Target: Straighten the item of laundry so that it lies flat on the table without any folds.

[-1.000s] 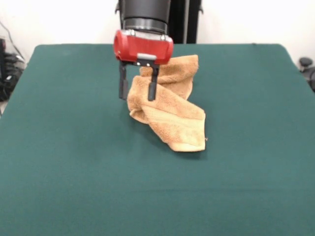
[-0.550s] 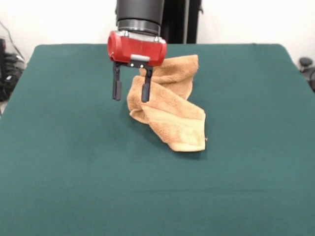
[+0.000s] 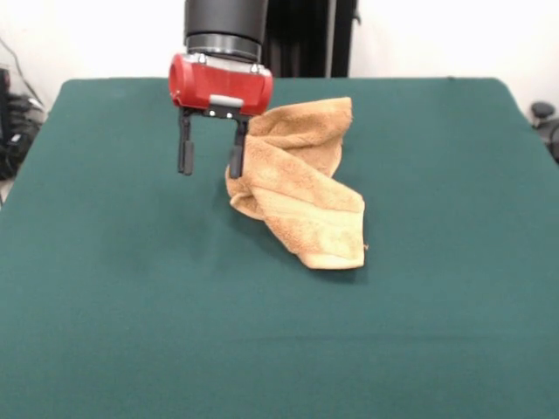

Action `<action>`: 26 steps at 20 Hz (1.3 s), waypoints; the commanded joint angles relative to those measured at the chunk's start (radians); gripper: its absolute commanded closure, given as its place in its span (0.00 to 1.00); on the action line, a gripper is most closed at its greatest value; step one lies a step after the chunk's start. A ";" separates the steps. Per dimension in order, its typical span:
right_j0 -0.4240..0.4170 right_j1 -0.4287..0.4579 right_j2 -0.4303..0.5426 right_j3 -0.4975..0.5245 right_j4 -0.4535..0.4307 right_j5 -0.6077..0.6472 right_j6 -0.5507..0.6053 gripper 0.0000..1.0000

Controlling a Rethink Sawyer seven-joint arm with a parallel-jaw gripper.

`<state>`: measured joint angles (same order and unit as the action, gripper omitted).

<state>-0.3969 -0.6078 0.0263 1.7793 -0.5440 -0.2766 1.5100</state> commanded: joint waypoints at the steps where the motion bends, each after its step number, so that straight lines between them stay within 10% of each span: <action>1: 0.010 -0.022 0.148 0.066 -0.035 0.090 0.141 0.00; 26: 0.135 -0.068 0.072 0.103 0.051 0.176 0.176 0.00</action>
<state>-0.3308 -0.6940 0.0291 1.7799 -0.5419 -0.2335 1.5100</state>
